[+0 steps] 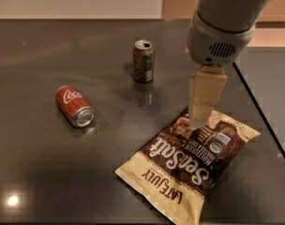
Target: Place coke can upright
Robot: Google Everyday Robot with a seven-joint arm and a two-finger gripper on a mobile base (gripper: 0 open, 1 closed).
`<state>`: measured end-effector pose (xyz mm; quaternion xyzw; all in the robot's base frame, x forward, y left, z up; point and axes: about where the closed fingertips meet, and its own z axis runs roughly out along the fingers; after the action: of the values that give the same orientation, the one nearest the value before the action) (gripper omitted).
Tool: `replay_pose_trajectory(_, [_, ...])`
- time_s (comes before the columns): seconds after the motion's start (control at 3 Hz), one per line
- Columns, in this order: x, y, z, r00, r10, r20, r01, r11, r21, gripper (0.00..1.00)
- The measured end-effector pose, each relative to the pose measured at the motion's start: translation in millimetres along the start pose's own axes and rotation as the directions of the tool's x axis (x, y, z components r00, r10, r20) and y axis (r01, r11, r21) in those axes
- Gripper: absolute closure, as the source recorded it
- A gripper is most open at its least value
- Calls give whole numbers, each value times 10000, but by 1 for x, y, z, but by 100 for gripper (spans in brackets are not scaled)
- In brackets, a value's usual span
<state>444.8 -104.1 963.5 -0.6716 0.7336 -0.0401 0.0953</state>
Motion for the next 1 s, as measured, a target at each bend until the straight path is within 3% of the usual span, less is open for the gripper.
replay_pose_trajectory(0.67, [-85,-15,14,9945,999,-300,-1000,9950,-43,0])
replay_pose_trajectory(1.0, [-123,-27,13,9816,1901,-198,-1899,9817,125,0])
